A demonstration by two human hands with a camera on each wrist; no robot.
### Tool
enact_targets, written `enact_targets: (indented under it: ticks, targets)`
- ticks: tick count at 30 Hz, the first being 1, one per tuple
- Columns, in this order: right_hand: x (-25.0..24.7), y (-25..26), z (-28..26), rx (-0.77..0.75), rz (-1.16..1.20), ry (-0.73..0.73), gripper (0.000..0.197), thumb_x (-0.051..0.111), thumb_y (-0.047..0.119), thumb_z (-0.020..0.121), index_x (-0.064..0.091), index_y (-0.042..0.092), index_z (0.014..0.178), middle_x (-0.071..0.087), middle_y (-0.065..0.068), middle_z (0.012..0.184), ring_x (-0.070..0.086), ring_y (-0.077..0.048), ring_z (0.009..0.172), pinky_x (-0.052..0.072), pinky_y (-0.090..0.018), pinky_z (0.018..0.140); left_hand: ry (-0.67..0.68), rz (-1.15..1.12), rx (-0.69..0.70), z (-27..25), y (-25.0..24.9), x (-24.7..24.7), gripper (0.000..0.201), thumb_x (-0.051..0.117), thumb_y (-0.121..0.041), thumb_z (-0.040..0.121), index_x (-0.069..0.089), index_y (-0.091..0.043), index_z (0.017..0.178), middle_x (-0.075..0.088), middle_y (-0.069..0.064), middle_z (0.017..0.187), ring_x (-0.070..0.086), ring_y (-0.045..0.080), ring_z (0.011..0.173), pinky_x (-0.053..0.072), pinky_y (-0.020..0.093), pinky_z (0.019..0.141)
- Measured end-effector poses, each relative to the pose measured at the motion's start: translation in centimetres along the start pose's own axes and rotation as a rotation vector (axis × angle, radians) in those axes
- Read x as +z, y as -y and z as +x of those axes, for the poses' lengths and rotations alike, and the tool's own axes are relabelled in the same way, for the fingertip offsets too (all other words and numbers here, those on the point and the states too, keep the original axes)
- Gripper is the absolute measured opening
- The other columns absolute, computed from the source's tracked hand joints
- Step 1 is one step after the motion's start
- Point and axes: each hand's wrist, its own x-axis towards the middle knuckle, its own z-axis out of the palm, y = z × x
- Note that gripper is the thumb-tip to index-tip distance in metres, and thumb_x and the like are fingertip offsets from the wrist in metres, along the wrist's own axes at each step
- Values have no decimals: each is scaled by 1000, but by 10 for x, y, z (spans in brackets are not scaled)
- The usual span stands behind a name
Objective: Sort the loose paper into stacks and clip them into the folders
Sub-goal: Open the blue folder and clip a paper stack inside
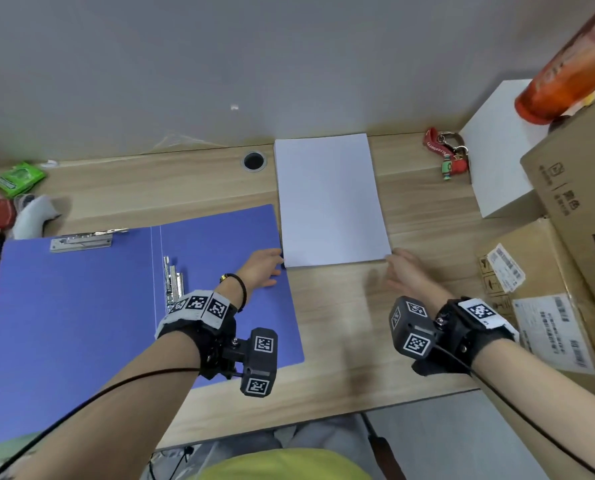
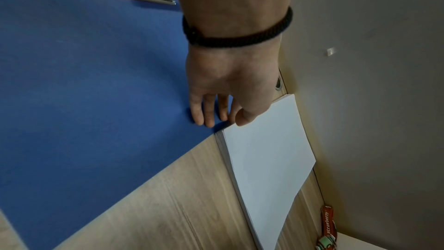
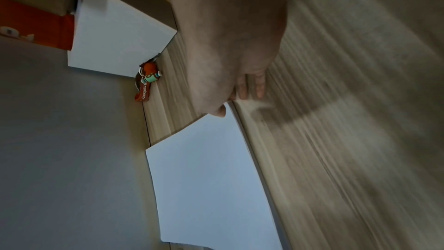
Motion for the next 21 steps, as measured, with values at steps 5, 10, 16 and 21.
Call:
enact_targets:
  ticks: [5, 10, 16, 21]
  targets:
    - [2, 6, -10, -53, 1, -36, 26, 42, 6, 96, 56, 20, 113, 58, 4, 98, 56, -17, 89, 44, -39, 98, 12, 40, 0, 3, -2, 3, 25, 42, -15, 98, 63, -14, 112, 55, 5, 107, 50, 19, 96, 46, 32, 87]
    - [-5, 14, -27, -94, -93, -1, 37, 39, 8, 99, 51, 12, 134, 53, -7, 136, 45, -28, 130, 36, -39, 108, 9, 55, 19, 1, -12, 8, 24, 41, -4, 96, 47, -24, 83, 48, -3, 83, 44, 16, 83, 41, 26, 65]
    - [-6, 14, -23, -105, -172, 98, 45, 40, 25, 99, 37, 21, 145, 38, 6, 149, 38, -18, 134, 30, -40, 114, 7, 114, 32, -2, -15, 5, 13, 41, -2, 90, 45, -13, 85, 38, 8, 81, 32, 16, 70, 26, 23, 56]
    - [-4, 14, -21, -139, -168, 130, 27, 39, 24, 100, 51, 22, 124, 48, 10, 134, 43, -14, 124, 32, -33, 108, -6, 83, 61, -2, -11, 5, 11, 41, -12, 83, 45, -22, 86, 41, 3, 88, 32, 18, 84, 29, 24, 60]
